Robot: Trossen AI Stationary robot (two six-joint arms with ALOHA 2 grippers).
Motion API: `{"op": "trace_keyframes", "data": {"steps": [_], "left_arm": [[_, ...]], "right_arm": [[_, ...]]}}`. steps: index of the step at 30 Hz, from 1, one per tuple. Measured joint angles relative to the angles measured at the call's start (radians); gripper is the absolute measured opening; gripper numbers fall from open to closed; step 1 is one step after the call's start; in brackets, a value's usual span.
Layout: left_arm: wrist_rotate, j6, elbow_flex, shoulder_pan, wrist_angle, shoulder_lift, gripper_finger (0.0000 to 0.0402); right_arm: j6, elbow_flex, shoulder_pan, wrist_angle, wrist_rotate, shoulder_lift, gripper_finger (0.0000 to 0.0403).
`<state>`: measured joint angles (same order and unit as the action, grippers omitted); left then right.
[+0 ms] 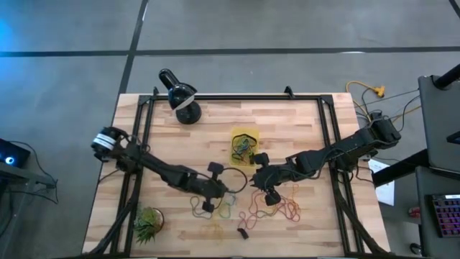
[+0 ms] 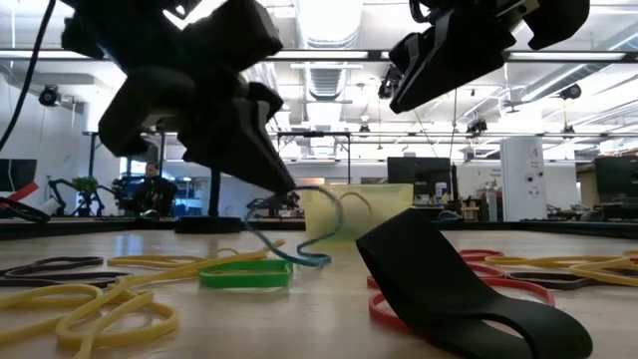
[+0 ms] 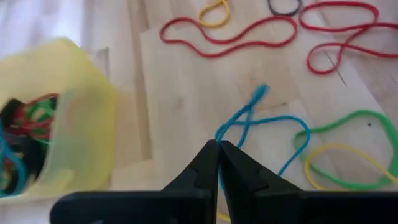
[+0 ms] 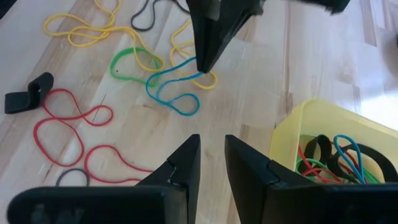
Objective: Pick and place rubber bands into bin
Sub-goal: Put the blue rubber band into the yellow bin
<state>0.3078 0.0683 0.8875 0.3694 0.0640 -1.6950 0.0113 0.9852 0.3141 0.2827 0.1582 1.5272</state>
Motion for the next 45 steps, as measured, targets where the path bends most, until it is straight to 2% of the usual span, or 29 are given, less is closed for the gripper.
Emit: {"op": "trace_keyframes", "data": {"steps": [7, 16, 28, 37, 45], "left_arm": [[0.129, 0.033, 0.0, 0.023, 0.012, 0.035, 0.0], [0.392, 0.131, 0.03, 0.058, 0.014, 0.064, 0.0], [0.465, 0.435, 0.147, 0.019, 0.066, 0.085, 0.0], [0.448, 0.519, 0.172, -0.15, 0.112, 0.089, 0.0], [0.232, 0.488, 0.167, -0.321, 0.143, 0.068, 0.0]], "right_arm": [[0.001, 0.0, 0.0, 0.004, 0.0, 0.0, 0.0068], [-0.004, 0.0, 0.0, 0.028, 0.001, 0.0, 0.0068], [-0.013, 0.0, 0.0, 0.054, 0.002, 0.0, 0.0068], [-0.071, 0.0, 0.0, 0.112, 0.001, 0.0, 0.0068], [-0.091, 0.0, 0.0, 0.145, 0.0, 0.0, 0.0068]]}}
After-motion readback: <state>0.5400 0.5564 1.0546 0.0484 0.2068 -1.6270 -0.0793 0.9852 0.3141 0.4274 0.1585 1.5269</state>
